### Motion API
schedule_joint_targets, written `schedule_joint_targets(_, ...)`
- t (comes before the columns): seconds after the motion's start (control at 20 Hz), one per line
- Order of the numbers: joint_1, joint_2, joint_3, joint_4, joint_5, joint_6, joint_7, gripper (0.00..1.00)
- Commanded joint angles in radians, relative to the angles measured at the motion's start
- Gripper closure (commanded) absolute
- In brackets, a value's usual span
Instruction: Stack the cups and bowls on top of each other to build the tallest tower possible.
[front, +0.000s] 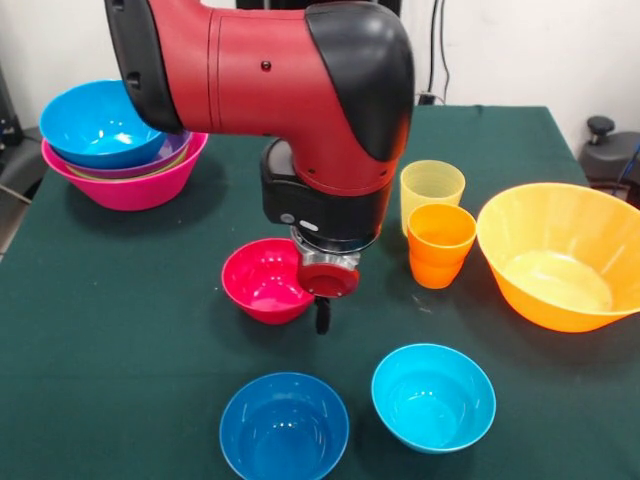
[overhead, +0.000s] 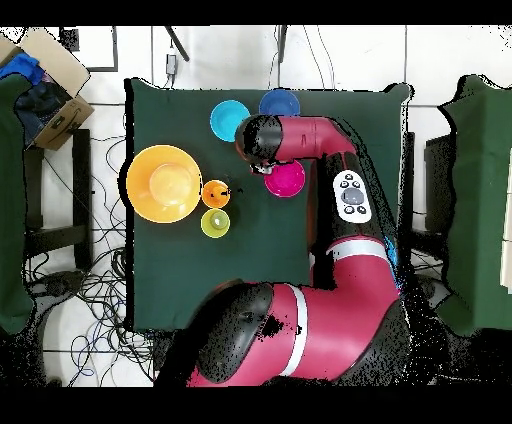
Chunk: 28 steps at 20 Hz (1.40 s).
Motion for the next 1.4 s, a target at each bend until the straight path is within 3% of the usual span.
schedule_joint_targets(0.05, -0.007, 0.015, 0.016, -0.047, -0.136, 0.107, -0.204, 0.0)
schedule_joint_targets(0.4, -0.015, 0.019, 0.032, -0.066, -0.174, 0.122, -0.235, 0.0)
schedule_joint_targets(0.8, -0.011, 0.038, 0.036, -0.073, -0.169, 0.146, -0.187, 0.0)
schedule_joint_targets(0.9, -0.038, 0.038, 0.084, -0.051, -0.061, 0.108, -0.042, 0.0)
schedule_joint_targets(1.05, -0.091, -0.015, 0.138, 0.019, 0.065, 0.105, 0.044, 0.0)
schedule_joint_targets(1.2, -0.147, -0.057, 0.175, 0.094, 0.147, 0.113, 0.042, 0.0)
schedule_joint_targets(1.4, -0.215, -0.066, 0.207, 0.152, 0.197, 0.097, -0.009, 0.0)
